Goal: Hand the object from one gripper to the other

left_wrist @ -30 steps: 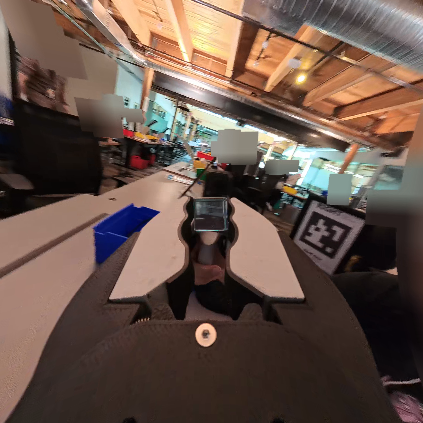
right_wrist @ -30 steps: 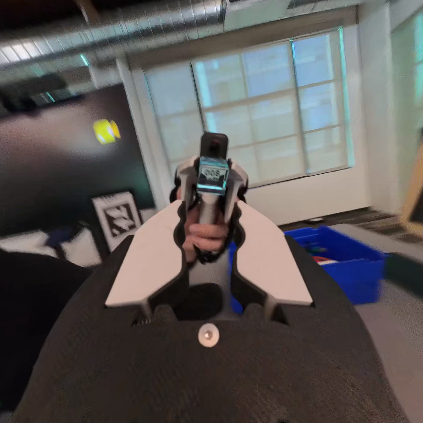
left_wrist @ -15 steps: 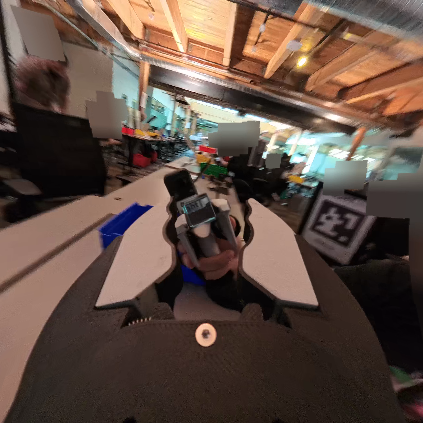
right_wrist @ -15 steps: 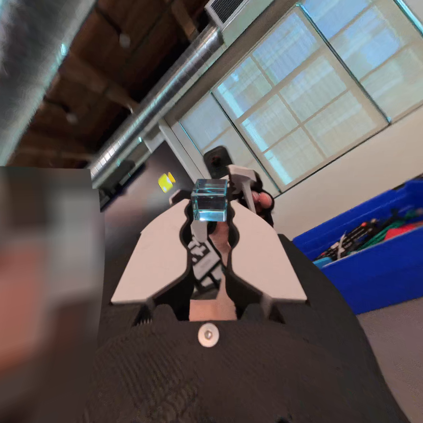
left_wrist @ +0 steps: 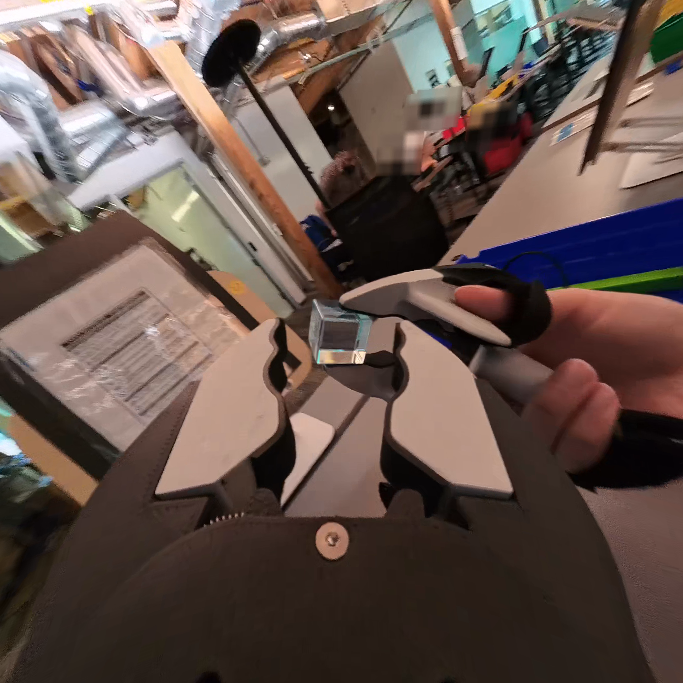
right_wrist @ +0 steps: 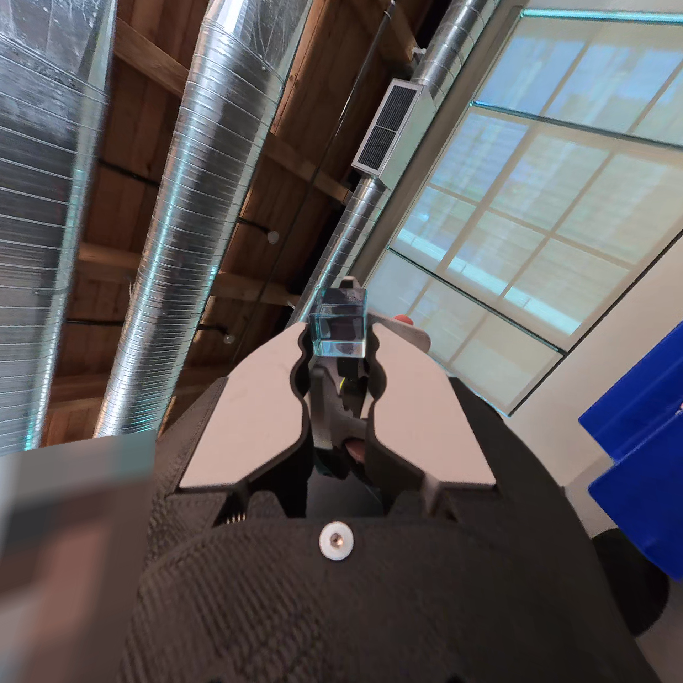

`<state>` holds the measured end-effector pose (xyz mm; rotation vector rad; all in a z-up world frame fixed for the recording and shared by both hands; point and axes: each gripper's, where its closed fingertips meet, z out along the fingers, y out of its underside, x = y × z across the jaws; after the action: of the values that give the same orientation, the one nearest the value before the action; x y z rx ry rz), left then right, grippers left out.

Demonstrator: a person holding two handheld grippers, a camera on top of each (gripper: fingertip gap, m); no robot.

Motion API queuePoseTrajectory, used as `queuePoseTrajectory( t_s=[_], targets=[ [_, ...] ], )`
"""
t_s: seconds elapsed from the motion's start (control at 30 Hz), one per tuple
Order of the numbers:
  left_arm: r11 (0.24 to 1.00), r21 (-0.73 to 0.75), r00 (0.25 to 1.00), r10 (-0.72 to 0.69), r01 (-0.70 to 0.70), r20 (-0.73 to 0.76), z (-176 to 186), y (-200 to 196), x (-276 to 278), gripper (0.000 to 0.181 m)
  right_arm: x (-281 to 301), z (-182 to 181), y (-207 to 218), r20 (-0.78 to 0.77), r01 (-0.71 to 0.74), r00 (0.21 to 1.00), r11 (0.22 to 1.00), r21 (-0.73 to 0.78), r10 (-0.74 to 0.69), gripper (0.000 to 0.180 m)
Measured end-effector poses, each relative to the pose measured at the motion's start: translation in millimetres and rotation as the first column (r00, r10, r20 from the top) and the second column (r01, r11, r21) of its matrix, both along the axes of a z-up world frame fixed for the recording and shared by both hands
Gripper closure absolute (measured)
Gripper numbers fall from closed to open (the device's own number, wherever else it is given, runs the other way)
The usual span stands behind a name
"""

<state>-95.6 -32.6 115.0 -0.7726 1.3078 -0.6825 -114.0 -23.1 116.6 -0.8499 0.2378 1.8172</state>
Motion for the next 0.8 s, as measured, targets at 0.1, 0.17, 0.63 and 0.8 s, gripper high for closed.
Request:
queuePoseTrajectory(
  t_s=[0.1, 0.17, 0.63, 0.8],
  targets=[
    [0.988, 0.135, 0.996, 0.065, -0.072, 0.058, 6, 0, -5, 0.144, -6, 5, -4, 0.008, 0.029, 1.000, 0.999, 0.035, -0.030, 0.151],
    [0.980, 0.186, 0.994, 0.061, -0.077, 0.090, 11, -6, -8, 0.150, -9, 10, -8, 0.017, 0.022, 1.000, 0.998, 0.067, -0.023, 0.151],
    [0.746, -0.533, 0.910, -0.396, 0.399, 0.127, 44, -12, -43, 0.154, -12, 36, -41, 0.519, 0.392, 0.334, 0.617, 0.683, -0.787, 0.123],
    [0.210, -0.745, 0.660, -0.649, 0.633, 0.378, 64, -24, -65, 0.154, -27, 41, -62, 0.233, 0.183, -0.242, 0.191, 0.964, -0.942, 0.124]
  ],
)
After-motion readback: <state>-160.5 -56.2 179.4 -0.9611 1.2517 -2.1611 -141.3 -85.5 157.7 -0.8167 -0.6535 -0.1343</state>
